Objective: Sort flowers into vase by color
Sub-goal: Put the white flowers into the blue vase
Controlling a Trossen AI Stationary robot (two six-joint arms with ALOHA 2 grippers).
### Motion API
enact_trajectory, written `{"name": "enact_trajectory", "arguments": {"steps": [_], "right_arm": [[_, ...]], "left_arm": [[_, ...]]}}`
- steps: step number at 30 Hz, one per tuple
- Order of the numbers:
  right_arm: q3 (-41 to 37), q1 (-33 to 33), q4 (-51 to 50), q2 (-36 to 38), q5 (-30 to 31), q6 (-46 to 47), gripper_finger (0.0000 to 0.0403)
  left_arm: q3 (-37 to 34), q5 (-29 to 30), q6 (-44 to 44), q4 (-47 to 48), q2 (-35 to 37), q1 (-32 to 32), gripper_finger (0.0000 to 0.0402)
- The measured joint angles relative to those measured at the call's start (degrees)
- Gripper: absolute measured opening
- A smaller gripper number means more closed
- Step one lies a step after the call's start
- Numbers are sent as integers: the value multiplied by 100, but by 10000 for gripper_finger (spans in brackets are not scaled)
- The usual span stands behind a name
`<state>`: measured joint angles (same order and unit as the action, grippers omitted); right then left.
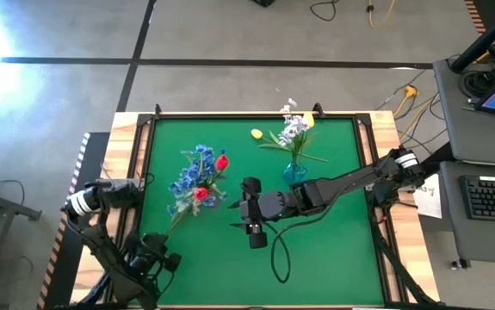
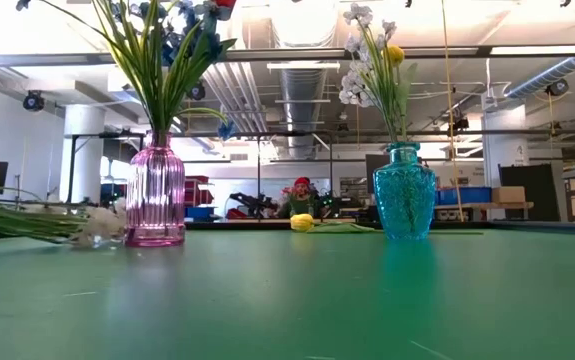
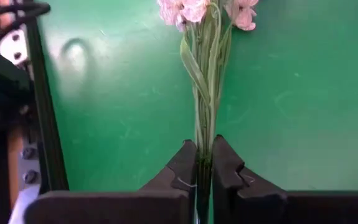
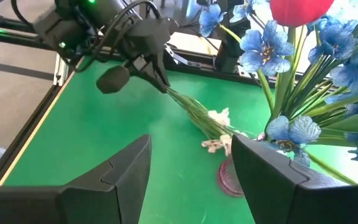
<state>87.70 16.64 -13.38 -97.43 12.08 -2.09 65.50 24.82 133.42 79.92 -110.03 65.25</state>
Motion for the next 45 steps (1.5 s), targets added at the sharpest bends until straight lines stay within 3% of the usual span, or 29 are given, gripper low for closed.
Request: {"name": "enact_trajectory", "arguments": {"steps": [5,13,17,22,29,39,45], "right_arm": [[0,0,2,0,0,8,215],[0,28,-590,166,-2,233,215],[0,39,-857,301,-1,364,215],[0,39,-1001,375,0,389,215],[0,39,-1032,376,-1,364,215],[0,39,-1057,400,-48,345,215],[0,37,-1139,400,-46,340,215]], "left_arm": [[2,-136,-34,-199,124,20,56],[6,-587,-203,-451,274,29,193],[4,-310,-202,-443,323,-40,233],[0,19,-348,-347,365,-282,238],[-257,-10,-496,-351,419,-693,226],[-1175,-204,-554,-1465,1256,-865,226],[-1608,-204,-500,-1602,1593,-897,226]]}}
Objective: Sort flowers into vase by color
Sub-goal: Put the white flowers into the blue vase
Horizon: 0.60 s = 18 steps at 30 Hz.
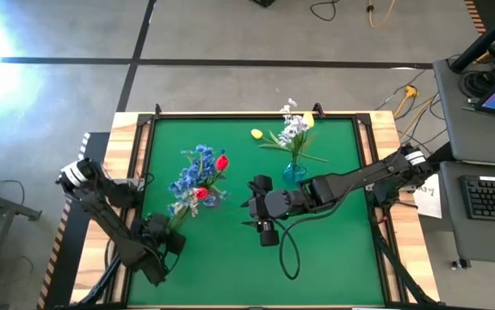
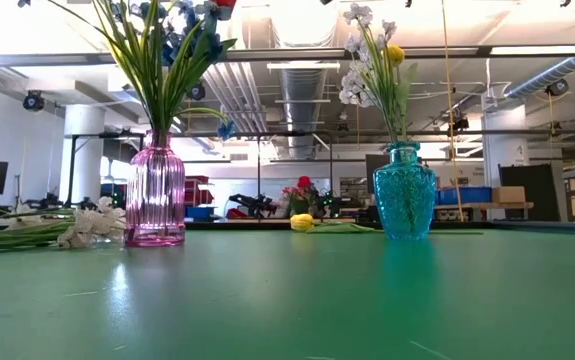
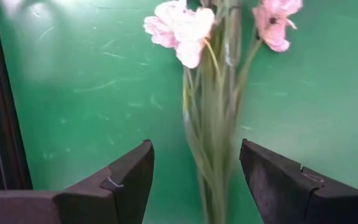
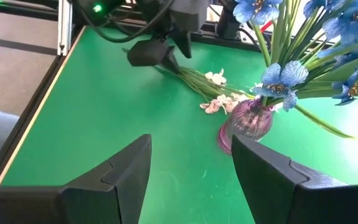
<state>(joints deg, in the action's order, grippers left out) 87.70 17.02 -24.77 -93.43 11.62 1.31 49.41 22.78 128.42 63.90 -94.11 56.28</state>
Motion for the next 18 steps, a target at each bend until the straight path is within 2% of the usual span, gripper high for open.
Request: {"name": "enact_trajectory", "arguments": {"steps": [8,18], "right_arm": [[0,0,-43,0,0,10,215],[0,-2,-55,0,57,17,215]], "left_arm": [[-553,42,-266,-807,336,-56,226],[-594,219,-489,-980,302,-108,226]]}}
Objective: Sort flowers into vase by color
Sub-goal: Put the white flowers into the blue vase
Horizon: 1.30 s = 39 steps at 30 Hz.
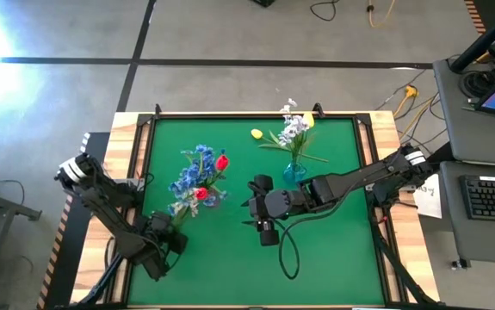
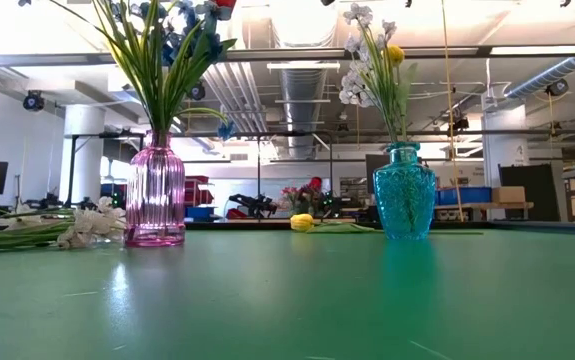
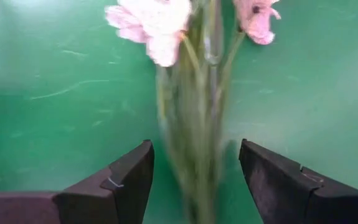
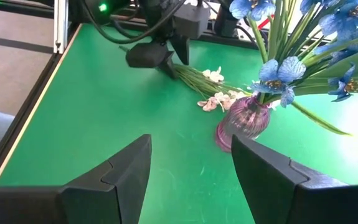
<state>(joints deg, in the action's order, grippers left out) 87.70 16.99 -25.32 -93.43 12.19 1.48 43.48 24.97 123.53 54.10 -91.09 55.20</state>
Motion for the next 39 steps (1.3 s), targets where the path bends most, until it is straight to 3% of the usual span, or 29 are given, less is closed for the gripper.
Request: {"name": "enact_trajectory", "arguments": {"steps": [8,19,29,39], "right_arm": [[0,0,-12,0,2,45,215],[0,0,-216,0,2,46,215],[0,0,-291,0,13,15,215],[0,0,-290,0,21,-15,215]], "left_arm": [[-181,151,31,-330,-217,-136,190],[-240,261,398,-346,-253,-142,11],[-12,567,886,366,-75,-118,1],[931,607,975,2913,415,-118,0]]}}
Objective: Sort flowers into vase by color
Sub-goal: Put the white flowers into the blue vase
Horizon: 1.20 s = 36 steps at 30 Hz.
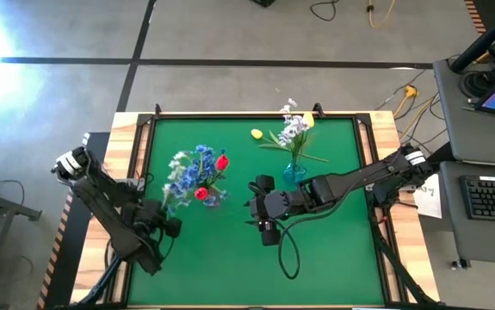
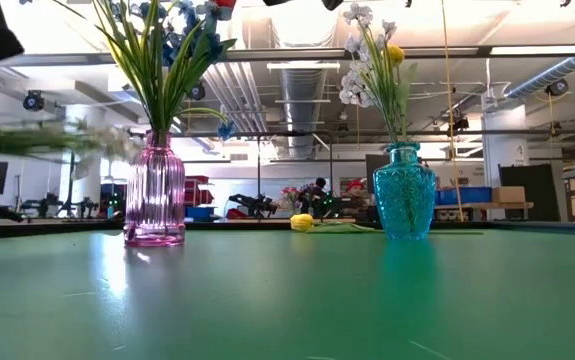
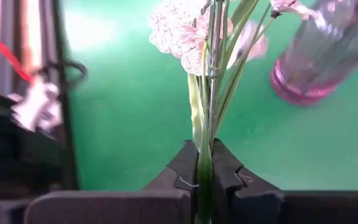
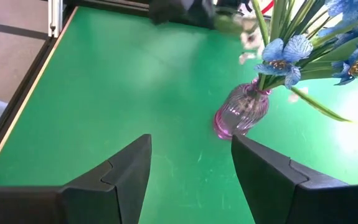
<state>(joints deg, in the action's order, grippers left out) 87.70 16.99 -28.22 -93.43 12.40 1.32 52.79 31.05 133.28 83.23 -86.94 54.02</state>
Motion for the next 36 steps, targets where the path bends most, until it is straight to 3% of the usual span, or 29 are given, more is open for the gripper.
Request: {"name": "enact_trajectory", "arguments": {"steps": [4,15,24,36], "right_arm": [[0,0,1,0,-4,-2,215],[0,0,14,0,-8,-90,215],[0,0,19,0,-10,-102,215],[0,0,41,2,188,-417,215]], "left_arm": [[115,129,-7,580,300,4,0],[-14,1742,-151,679,1605,-166,0],[-21,2409,-1122,679,2541,-740,0],[281,3978,-2762,680,3591,-1668,0]]}}
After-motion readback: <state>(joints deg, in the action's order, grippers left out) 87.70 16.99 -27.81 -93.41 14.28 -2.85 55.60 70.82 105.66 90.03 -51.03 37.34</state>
